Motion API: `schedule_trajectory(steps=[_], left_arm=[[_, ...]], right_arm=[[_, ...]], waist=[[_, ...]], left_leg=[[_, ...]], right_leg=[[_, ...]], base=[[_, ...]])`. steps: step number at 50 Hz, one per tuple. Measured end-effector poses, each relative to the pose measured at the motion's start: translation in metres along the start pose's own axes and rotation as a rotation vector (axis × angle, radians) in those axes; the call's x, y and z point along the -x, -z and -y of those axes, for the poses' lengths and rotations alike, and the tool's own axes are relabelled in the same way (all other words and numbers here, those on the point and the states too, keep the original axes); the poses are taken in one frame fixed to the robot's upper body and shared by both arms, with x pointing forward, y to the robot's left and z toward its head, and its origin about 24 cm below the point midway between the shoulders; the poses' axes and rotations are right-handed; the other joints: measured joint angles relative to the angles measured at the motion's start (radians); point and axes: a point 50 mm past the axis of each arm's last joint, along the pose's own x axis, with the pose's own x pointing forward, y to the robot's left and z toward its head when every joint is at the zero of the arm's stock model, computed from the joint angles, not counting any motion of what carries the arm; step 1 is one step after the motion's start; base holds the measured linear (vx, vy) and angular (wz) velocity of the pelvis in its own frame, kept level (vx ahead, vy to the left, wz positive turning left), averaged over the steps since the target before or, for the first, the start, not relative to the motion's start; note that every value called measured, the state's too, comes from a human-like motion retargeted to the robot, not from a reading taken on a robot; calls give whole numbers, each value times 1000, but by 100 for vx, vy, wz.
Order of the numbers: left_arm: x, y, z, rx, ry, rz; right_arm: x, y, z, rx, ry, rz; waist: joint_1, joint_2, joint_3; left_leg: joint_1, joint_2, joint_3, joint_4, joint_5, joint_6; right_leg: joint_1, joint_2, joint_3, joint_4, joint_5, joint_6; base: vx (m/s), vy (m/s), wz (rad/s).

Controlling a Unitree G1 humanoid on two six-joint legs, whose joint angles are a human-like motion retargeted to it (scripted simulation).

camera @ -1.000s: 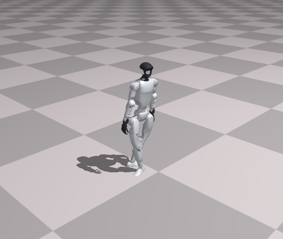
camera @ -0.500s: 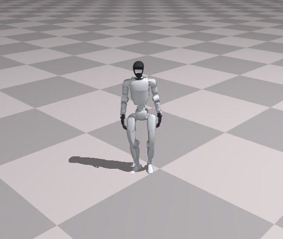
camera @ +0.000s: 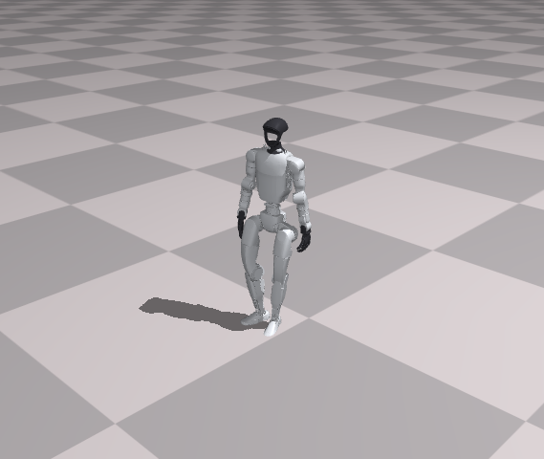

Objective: Upper body actions

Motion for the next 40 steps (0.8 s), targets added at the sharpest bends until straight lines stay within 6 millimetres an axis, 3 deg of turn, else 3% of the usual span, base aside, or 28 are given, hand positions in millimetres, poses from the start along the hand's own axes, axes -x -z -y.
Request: schedule_trajectory(steps=[5,10,16,20,22,25,30,32,35,40], left_arm=[[0,20,-3,18,-87,-53],[-1,23,3,-33,-42,-60],[-1,5,-1,-80,-42,-12],[0,-17,-6,-86,-58,57],[1,-26,-8,-81,-67,91],[2,-33,-11,-69,-73,123],[2,-37,-8,-13,-65,156],[2,-37,-5,14,-48,167],[1,-38,0,37,-39,182],[1,-50,14,20,0,209]], right_arm=[[1,-25,9,89,50,81],[1,-29,10,44,45,109],[0,-3,2,-111,37,17],[2,23,-3,-213,37,-92],[3,35,-6,-252,35,-146],[6,50,-12,-291,26,-211],[8,62,-20,-320,13,-255],[8,63,-22,-318,6,-255],[7,61,-23,-310,-3,-243],[3,38,-10,-276,11,-158]], waist=[[-18,-5,21],[-41,-1,6],[-61,11,-27],[-55,3,-42],[-57,-7,-48],[-63,-2,-66],[-96,-11,-80],[-97,-41,-77],[-77,-103,-57],[-29,-115,-13]], left_leg=[[20,38,150,-9,-36,-4],[43,76,331,-23,-73,-27],[73,124,522,-13,-115,-71],[118,135,656,4,-145,-115],[146,130,702,12,-156,-138],[181,148,755,27,-157,-176],[249,182,814,82,-75,-183],[279,180,830,132,-18,-125],[311,164,790,240,-8,19],[146,198,439,525,-133,0]], right_leg=[[-11,-14,-105,-24,-21,3],[-6,-51,-341,-48,-44,15],[57,-87,-723,-88,-30,53],[88,-89,-866,-130,81,55],[80,-89,-836,-148,182,55],[60,-71,-754,-131,144,33],[51,-54,-642,-114,104,23],[60,-69,-581,-121,102,23],[82,-111,-476,-125,102,19],[99,-101,-321,-142,117,3]], base=[[-22,-23,-189],[-23,-20,-199],[-20,-26,-164],[-11,-23,-161],[-7,-32,-147],[-1,-26,-134],[-1,-43,-113],[3,-42,-136],[9,-30,-157],[1,-22,-174]])
